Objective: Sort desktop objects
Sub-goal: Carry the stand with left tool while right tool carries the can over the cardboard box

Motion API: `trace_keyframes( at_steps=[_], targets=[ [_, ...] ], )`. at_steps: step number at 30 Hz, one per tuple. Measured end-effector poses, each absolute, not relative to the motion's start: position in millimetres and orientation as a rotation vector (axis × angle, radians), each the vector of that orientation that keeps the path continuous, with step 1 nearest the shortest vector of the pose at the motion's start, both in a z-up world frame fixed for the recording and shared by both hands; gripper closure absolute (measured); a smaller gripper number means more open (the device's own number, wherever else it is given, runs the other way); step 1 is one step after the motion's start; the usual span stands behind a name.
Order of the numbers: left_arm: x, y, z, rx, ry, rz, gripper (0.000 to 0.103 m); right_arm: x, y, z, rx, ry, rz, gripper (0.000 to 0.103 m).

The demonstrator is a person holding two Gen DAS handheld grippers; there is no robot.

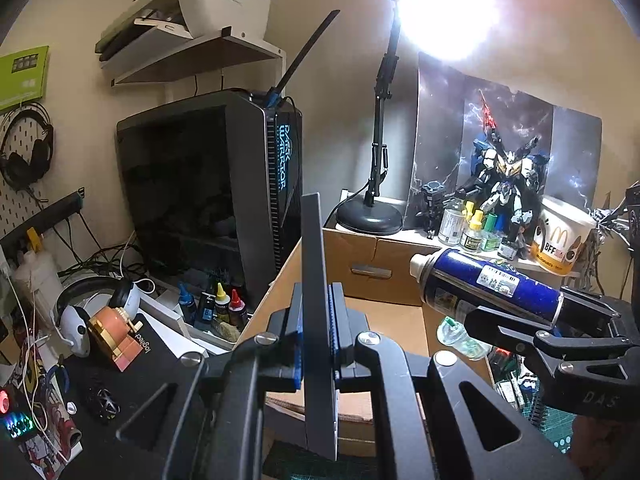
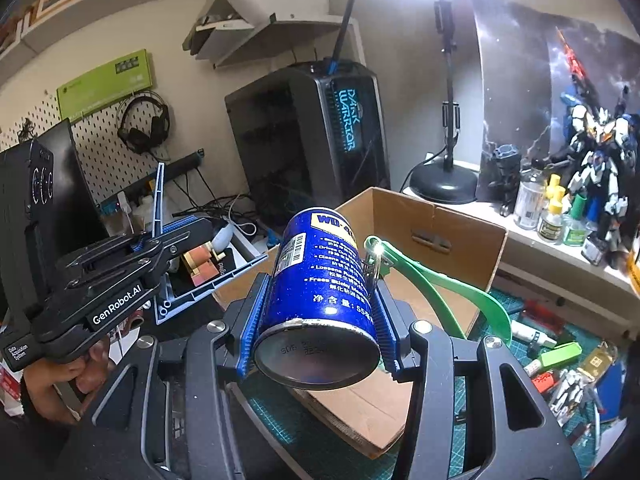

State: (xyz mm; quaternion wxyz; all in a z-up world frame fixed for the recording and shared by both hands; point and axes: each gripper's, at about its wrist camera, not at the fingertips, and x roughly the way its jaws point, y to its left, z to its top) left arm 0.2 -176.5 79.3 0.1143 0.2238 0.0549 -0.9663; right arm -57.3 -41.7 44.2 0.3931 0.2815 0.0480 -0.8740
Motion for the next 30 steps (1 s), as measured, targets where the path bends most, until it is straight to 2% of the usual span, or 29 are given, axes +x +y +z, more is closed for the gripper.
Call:
trace_keyframes(
  at_steps=[18,30],
  targets=[
    [-74,-183,86,0.752,0.002,-2.784,0.093,-122,-50,52,0.775,0.154,-2.216,0.058],
    [-154,-207,51,0.977,-0.063,-2.703,0.093,-198,-69,22,0.936,0.181,-2.177,0.058]
  ],
)
